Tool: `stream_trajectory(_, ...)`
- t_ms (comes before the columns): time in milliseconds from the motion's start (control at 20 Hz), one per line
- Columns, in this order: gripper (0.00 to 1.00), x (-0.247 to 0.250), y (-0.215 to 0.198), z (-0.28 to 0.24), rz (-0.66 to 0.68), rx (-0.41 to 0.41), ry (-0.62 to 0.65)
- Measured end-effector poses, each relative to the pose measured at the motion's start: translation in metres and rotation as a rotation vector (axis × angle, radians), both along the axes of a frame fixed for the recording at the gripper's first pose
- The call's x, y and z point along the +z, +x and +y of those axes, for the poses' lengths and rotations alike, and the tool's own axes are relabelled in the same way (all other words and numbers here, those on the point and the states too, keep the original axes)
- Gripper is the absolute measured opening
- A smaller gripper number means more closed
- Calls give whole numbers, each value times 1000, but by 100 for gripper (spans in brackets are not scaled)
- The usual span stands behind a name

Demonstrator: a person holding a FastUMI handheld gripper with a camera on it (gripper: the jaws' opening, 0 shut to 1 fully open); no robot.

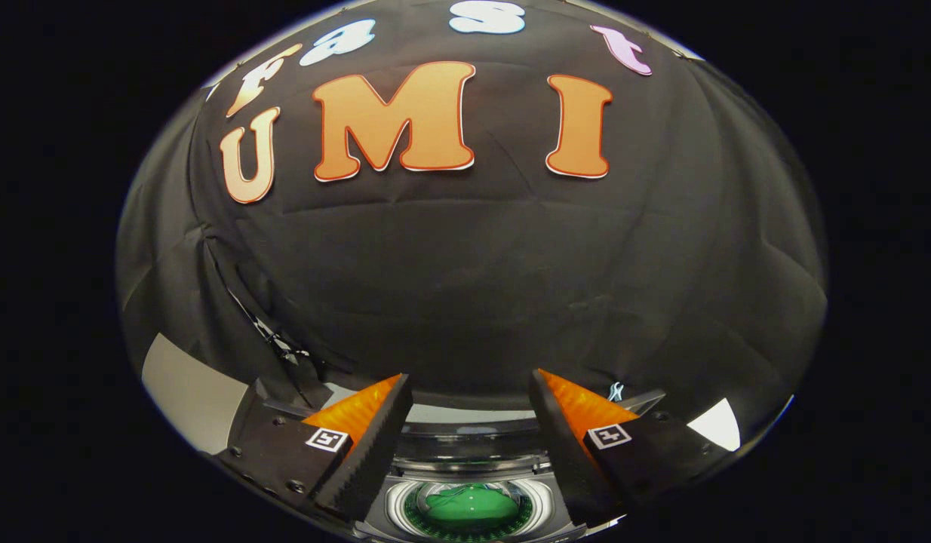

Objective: Put the clothes into the washing machine and then close the washing machine lid.

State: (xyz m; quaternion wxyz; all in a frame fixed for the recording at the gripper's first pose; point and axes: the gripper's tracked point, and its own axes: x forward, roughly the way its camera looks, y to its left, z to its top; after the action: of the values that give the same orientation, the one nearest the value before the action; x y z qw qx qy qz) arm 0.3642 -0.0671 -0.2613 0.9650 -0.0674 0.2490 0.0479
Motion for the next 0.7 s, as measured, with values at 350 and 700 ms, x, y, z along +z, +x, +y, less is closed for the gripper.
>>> stream_trajectory(350,100,-26,22,3,51,7,1)
stream_trajectory(700,99,-42,14,0,89,11,11)
